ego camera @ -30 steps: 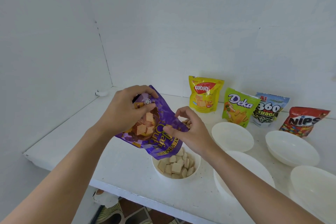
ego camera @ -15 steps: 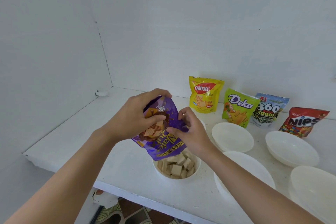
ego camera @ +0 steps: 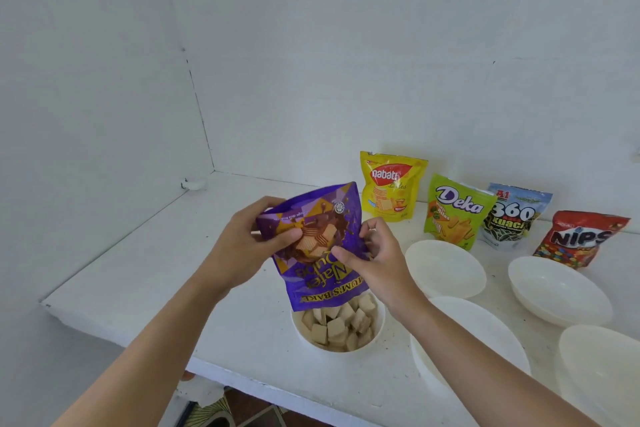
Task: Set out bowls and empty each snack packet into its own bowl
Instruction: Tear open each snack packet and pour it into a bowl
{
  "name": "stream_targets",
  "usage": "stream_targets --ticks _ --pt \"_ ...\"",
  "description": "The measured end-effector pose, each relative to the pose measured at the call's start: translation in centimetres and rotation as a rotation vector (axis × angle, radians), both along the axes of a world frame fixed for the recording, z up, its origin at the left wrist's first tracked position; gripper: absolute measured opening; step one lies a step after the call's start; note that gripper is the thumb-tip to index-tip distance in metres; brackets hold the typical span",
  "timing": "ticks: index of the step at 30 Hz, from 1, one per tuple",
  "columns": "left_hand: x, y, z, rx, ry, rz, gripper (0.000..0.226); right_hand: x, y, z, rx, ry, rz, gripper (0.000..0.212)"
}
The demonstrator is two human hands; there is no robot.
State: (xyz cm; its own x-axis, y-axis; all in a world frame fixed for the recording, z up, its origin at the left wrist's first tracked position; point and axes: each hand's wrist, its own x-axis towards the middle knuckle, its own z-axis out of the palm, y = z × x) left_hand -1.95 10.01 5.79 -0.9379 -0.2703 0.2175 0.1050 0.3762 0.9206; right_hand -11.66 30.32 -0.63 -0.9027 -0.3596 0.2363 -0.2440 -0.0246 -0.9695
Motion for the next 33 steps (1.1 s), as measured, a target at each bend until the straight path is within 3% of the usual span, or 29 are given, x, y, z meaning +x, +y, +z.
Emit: stream_targets --ticks 10,15,19,21,27,33 --pt "-0.9 0.4 1.6 -0.119 0.066 -0.026 0.011 -0.5 -0.2 1.2 -0.075 0.065 -0.043 0.051" --pt "-0.5 0.6 2.8 -0.298 0.06 0.028 0.017 -0.8 0.0 1.6 -0.078 0.11 -0.023 0.05" --pt "0.3 1.5 3.4 -0.442 -0.055 0.006 0.034 -0.4 -0.2 1.7 0.072 0.214 0.022 0.053" --pt "0.2 2.0 3.2 -0.468 -0.033 0.002 0.033 -0.1 -0.4 1.8 0.119 0.238 0.06 0.052" --pt "-0.5 2.0 1.6 -0.403 0.023 0.068 0.024 -0.2 -0.2 1.1 0.202 0.223 0.047 0.06" --pt "-0.3 1.5 0.0 -0.182 0.047 0.114 0.021 -0.6 1.4 -0.6 0.117 0.015 -0.062 0.065"
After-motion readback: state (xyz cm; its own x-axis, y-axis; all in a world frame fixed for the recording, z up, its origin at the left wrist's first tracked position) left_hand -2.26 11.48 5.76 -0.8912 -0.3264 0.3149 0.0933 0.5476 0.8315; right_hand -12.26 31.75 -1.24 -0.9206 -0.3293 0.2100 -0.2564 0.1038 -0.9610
